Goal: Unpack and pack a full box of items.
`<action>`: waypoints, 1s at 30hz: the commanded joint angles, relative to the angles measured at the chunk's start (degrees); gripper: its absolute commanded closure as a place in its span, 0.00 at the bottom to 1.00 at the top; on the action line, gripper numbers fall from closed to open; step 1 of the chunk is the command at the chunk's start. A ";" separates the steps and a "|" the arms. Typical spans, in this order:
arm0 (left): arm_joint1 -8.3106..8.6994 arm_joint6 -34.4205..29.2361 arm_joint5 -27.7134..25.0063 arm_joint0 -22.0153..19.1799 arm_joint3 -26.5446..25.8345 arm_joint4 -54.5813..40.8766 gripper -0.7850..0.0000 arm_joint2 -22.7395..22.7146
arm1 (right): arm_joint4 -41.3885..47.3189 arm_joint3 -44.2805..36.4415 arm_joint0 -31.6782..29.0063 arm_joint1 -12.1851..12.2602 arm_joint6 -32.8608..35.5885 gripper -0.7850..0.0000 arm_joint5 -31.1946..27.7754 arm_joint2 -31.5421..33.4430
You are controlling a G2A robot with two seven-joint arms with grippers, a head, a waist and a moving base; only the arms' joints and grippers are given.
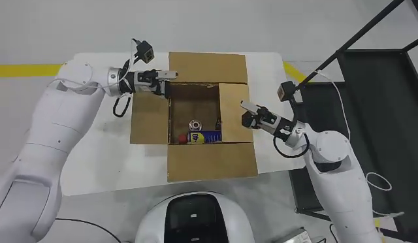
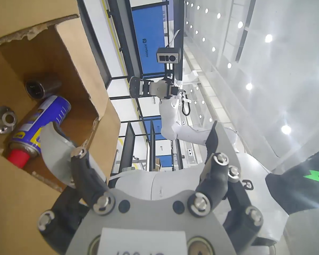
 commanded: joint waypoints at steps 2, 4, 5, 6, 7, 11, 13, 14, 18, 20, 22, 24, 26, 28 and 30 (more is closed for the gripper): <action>-2.02 3.78 -0.60 -1.08 0.47 1.86 0.00 3.41 | 0.45 -0.24 -1.55 0.22 -0.08 0.00 -0.28 1.51; -3.33 6.79 -0.16 -1.63 1.81 2.28 0.00 5.09 | 1.00 -0.32 -2.46 0.32 -0.27 0.00 -0.58 2.23; -3.98 8.29 0.12 -1.92 2.36 2.39 0.00 5.83 | 1.00 -0.32 -2.46 0.32 -0.27 0.00 -0.58 2.23; -4.61 9.37 0.24 -2.09 2.95 1.99 0.00 6.38 | 1.00 -0.32 -2.46 0.32 -0.27 0.00 -0.58 2.23; -5.17 10.25 0.24 -2.36 3.62 1.74 0.00 6.82 | 1.00 -0.32 -2.46 0.32 -0.27 0.00 -0.58 2.23; -6.04 9.89 -1.15 -3.12 4.35 2.53 0.00 7.76 | 1.00 -0.32 -2.46 0.32 -0.27 0.00 -0.58 2.23; -6.04 9.89 -1.15 -3.12 4.35 2.53 0.00 7.76 | 1.00 -0.32 -2.46 0.32 -0.27 0.00 -0.58 2.23; -6.04 9.89 -1.15 -3.12 4.35 2.53 0.00 7.76 | 1.00 -0.32 -2.46 0.32 -0.27 0.00 -0.58 2.23; -6.04 9.89 -1.15 -3.12 4.35 2.53 0.00 7.76 | 1.00 -0.32 -2.46 0.32 -0.27 0.00 -0.58 2.23; -6.04 9.89 -1.15 -3.12 4.35 2.53 0.00 7.76 | 1.00 -0.32 -2.46 0.32 -0.27 0.00 -0.58 2.23; -6.04 9.89 -1.15 -3.12 4.35 2.53 0.00 7.76 | 1.00 -0.32 -2.46 0.32 -0.27 0.00 -0.58 2.23; -6.15 12.13 -0.18 -2.30 3.56 3.05 0.00 7.85 | 0.52 -0.50 -2.52 0.32 -0.85 0.00 -0.31 1.79; -6.59 14.31 1.47 -1.34 1.82 3.98 0.00 8.56 | -0.06 -0.99 -2.44 0.44 -0.31 0.00 0.47 1.30; -7.37 16.15 2.55 -0.91 0.95 5.11 0.00 9.75 | -0.71 -1.63 -2.77 0.66 1.15 0.00 1.30 1.45; -8.53 18.09 2.96 -0.61 0.88 6.23 0.00 11.42 | -0.53 -2.54 -3.72 0.93 3.54 0.00 2.17 2.06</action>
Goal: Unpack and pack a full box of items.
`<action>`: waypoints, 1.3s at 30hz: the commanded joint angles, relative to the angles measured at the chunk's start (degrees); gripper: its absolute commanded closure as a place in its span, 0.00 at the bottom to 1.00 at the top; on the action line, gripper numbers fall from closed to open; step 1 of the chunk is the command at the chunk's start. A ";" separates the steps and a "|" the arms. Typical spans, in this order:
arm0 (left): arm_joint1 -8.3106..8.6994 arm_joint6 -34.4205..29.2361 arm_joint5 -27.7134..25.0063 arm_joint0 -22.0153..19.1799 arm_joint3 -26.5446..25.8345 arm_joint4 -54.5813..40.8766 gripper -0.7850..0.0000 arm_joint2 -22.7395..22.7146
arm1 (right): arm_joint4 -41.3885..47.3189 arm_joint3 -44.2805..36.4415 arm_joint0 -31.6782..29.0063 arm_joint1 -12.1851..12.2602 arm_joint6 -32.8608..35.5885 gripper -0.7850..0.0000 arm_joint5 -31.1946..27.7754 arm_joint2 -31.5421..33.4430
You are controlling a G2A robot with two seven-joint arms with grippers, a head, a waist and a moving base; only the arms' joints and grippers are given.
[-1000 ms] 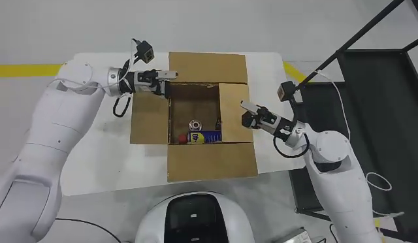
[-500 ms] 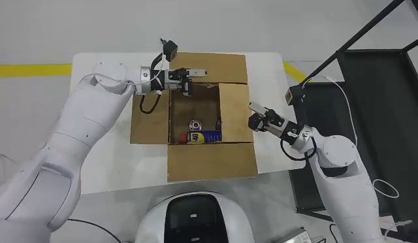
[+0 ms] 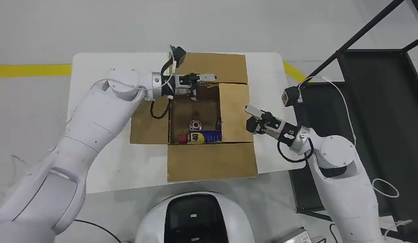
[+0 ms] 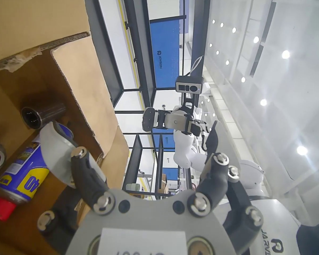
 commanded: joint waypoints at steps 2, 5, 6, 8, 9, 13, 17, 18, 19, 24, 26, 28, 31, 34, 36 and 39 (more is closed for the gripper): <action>-2.07 2.97 -0.05 0.22 0.78 1.10 0.00 2.65 | 0.70 -1.36 -1.70 0.39 3.53 0.00 1.16 1.16; -4.46 5.79 -0.57 -0.37 3.52 3.31 0.00 5.45 | 0.81 -2.75 -3.46 0.75 6.00 0.00 1.66 2.21; -5.29 6.69 -1.09 -0.63 4.49 4.38 0.00 6.42 | 0.43 -3.26 -3.99 0.87 6.64 0.00 1.76 2.35; -6.90 8.09 -2.46 -0.87 6.96 4.95 0.00 7.65 | 0.06 -3.97 -4.81 1.02 7.10 0.00 1.85 2.42; -7.67 8.89 -3.26 -0.99 8.29 5.53 0.00 8.25 | -0.02 -4.17 -5.10 1.07 7.09 0.00 1.90 2.33; -10.56 12.01 -7.80 -1.32 13.22 6.03 0.00 9.38 | -0.49 -4.74 -5.71 1.21 6.65 0.00 1.94 1.19; -13.11 13.28 -12.20 -1.66 17.53 4.05 0.00 9.15 | -1.41 -4.88 -5.84 1.36 6.90 0.00 2.20 -0.75; -13.70 13.42 -13.00 -1.83 18.59 3.69 0.00 9.08 | -1.59 -4.90 -5.85 1.39 6.90 0.00 2.29 -1.19; -14.29 13.42 -13.90 -1.88 19.44 3.04 0.00 8.94 | -1.69 -4.94 -5.88 1.42 7.00 0.00 2.42 -1.66; -16.70 10.22 -18.52 -2.58 22.33 -2.90 0.00 6.86 | -2.37 -5.46 -6.20 1.65 8.04 0.00 2.81 -3.74; -17.36 7.52 -20.66 -2.79 22.71 -5.24 0.00 5.94 | -2.44 -5.48 -6.37 1.75 8.20 0.00 2.90 -4.23; -17.84 4.03 -21.98 -3.20 23.09 -7.49 0.00 5.00 | -2.72 -5.23 -6.56 1.85 8.20 0.00 2.93 -4.55; -18.57 -0.23 -22.55 -3.88 23.70 -9.26 0.00 4.22 | -2.46 -4.69 -6.79 1.98 8.22 0.00 2.75 -5.07; -19.48 -3.05 -22.44 -4.26 24.26 -9.98 0.00 4.01 | -1.07 -3.96 -6.78 2.00 7.51 0.00 1.76 -5.47; -20.17 -4.35 -21.98 -4.41 24.71 -10.47 0.00 3.92 | -0.15 -3.38 -6.78 1.94 5.57 0.00 0.04 -5.41; -21.16 -4.56 -21.89 -4.72 25.99 -10.59 0.00 3.79 | 0.04 -2.87 -7.23 1.94 2.94 0.00 -2.64 -4.84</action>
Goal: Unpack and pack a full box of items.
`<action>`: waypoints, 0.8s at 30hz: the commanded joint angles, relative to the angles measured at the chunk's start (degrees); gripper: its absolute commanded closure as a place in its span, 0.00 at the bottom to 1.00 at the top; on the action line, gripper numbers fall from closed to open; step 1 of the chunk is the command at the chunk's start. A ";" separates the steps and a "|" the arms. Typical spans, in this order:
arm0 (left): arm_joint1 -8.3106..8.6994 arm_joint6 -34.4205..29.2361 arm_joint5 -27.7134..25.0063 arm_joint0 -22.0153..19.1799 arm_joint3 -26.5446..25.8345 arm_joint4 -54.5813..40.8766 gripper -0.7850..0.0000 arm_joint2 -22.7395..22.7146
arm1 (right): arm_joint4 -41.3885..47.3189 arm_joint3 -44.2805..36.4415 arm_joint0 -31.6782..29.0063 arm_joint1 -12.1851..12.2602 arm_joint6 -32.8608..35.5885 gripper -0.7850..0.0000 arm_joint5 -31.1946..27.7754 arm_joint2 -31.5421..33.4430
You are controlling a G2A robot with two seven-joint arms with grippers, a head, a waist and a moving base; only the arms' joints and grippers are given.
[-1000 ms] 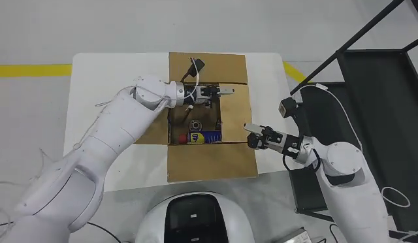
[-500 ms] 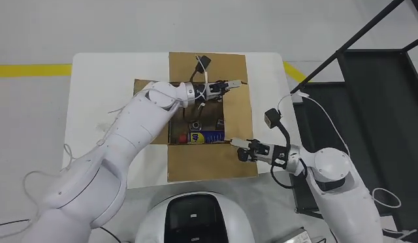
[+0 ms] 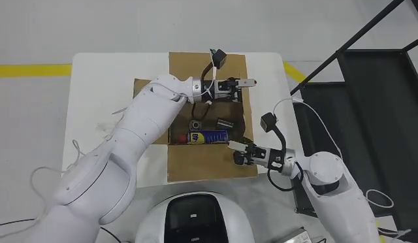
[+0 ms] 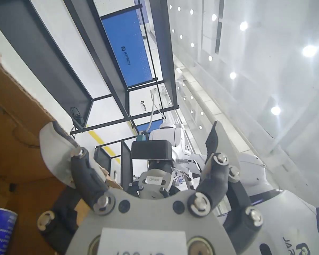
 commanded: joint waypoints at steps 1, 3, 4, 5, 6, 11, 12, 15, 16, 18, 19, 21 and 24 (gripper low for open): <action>-0.61 -0.06 0.05 -0.13 0.86 -0.35 0.00 -0.23 | 0.33 0.15 -0.54 0.02 -1.60 0.00 -1.73 0.60; -1.03 -0.39 -0.40 -0.44 1.95 -0.60 0.00 -0.63 | 0.77 0.04 -1.38 0.05 -3.12 0.00 -3.49 1.57; -1.17 -0.52 -0.67 -0.58 2.58 -0.79 0.00 -0.91 | 0.91 -0.05 -1.88 0.07 -3.82 0.00 -4.28 2.11; -1.25 -0.55 -1.03 -0.75 3.23 -1.00 0.00 -1.26 | 0.98 -0.16 -2.40 0.10 -4.63 0.00 -5.05 2.71; -1.28 -0.58 -1.46 -0.98 3.84 -1.25 0.00 -1.67 | 1.02 -0.25 -2.96 0.12 -5.49 0.00 -5.68 3.30; -0.59 -2.81 -2.96 -2.06 5.89 -3.94 0.00 -4.66 | 1.68 -0.64 -5.53 0.13 -9.48 0.00 -8.05 5.58; -0.30 -3.11 -2.66 -2.25 5.93 -4.35 0.00 -5.27 | 2.09 -0.49 -5.89 0.10 -10.23 0.00 -8.42 5.90; 0.86 -3.38 -2.39 -2.36 5.37 -5.42 0.00 -7.26 | 2.67 -0.05 -6.69 0.00 -13.27 0.00 -9.00 6.67; 1.37 -3.44 -2.33 -2.28 4.89 -5.55 0.00 -7.92 | 3.16 0.02 -6.88 -0.04 -14.04 0.00 -9.16 6.78; 2.55 -3.59 -2.19 -1.97 3.40 -5.48 0.00 -9.25 | 3.62 0.20 -7.18 -0.09 -15.37 0.00 -9.39 7.13; 3.24 -3.66 -2.12 -1.73 2.39 -5.12 0.00 -9.89 | 3.81 0.38 -7.31 -0.12 -16.12 0.00 -9.39 7.30; 4.77 -3.82 -1.96 -1.05 0.04 -3.85 0.00 -11.14 | 4.78 0.92 -7.41 -0.25 -18.41 0.00 -9.34 7.63; 7.41 -3.87 -1.92 0.34 -4.34 -1.06 0.00 -13.29 | 4.50 1.77 -7.17 -0.43 -22.39 0.00 -9.06 7.91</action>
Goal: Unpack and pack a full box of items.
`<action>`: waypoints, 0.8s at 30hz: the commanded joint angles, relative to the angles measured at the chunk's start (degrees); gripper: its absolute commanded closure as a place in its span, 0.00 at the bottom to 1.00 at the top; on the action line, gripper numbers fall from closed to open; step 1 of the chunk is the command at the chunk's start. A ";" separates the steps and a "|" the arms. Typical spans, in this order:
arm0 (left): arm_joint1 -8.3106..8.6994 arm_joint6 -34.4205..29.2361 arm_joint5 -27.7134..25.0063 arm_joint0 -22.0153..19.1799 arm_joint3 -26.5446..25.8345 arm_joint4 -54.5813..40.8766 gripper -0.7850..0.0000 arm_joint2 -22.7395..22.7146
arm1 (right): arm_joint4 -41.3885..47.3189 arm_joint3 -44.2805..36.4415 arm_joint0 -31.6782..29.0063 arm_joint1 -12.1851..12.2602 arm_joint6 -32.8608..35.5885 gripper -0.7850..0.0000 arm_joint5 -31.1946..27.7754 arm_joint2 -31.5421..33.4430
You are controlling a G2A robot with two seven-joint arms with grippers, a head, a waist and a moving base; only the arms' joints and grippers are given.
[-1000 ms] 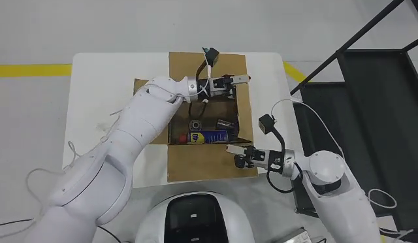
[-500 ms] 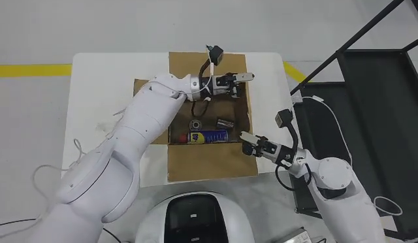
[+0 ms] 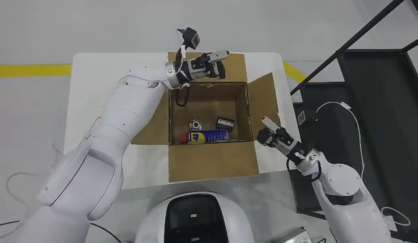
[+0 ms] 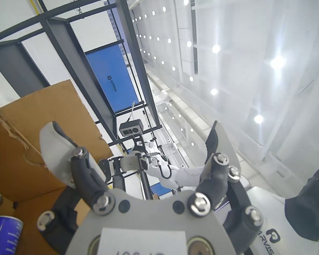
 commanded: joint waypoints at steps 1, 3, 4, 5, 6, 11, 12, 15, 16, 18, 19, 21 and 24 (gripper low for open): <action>1.97 0.23 -0.23 1.11 -3.22 2.54 0.00 -1.53 | -0.56 0.52 0.32 -0.10 -2.38 0.00 0.42 -0.10; 3.97 0.19 -0.18 2.42 -6.43 4.82 0.00 -3.42 | -1.09 1.46 0.89 -0.22 -4.85 0.00 0.92 -0.16; 5.03 0.17 -0.16 3.17 -8.18 6.06 0.00 -4.50 | -1.84 1.89 1.18 -0.26 -5.93 0.00 1.28 -0.30; 6.08 0.09 -0.08 4.08 -10.03 7.25 0.00 -5.64 | -2.88 2.61 1.54 -0.28 -7.16 0.00 1.85 -0.37; 7.11 -0.06 0.07 5.07 -11.94 8.32 0.00 -6.86 | -4.34 3.31 2.04 -0.29 -8.30 0.00 2.71 -0.53; 12.49 -1.11 1.13 11.51 -22.57 13.51 0.00 -15.05 | -7.92 6.85 5.38 -0.44 -10.82 0.00 5.90 -2.69; 13.48 -1.46 1.48 13.14 -24.96 14.43 0.00 -16.93 | -8.21 7.62 6.17 -0.48 -10.86 0.00 6.39 -3.26; 16.03 -2.77 2.97 18.41 -32.24 16.50 0.00 -22.54 | -9.59 10.07 8.93 -0.61 -10.82 0.00 7.46 -5.19; 16.71 -3.05 4.04 20.28 -34.70 16.66 0.00 -24.27 | -10.91 11.05 10.01 -0.64 -11.25 0.00 7.82 -5.90; 17.87 -3.14 6.35 23.84 -39.60 16.99 0.00 -27.43 | -11.00 13.03 12.17 -0.90 -11.78 0.00 8.10 -7.93; 18.37 -3.09 7.21 25.52 -41.94 17.65 0.00 -28.79 | -10.70 14.08 13.23 -1.06 -12.16 0.00 8.01 -8.79; 19.23 -3.04 8.93 28.66 -46.02 18.70 0.00 -31.16 | -10.23 15.91 15.19 -1.37 -12.76 0.00 7.64 -10.57; 20.27 -2.43 10.87 32.45 -50.54 20.30 0.00 -34.33 | -9.65 18.56 17.89 -1.80 -13.53 0.00 7.38 -12.76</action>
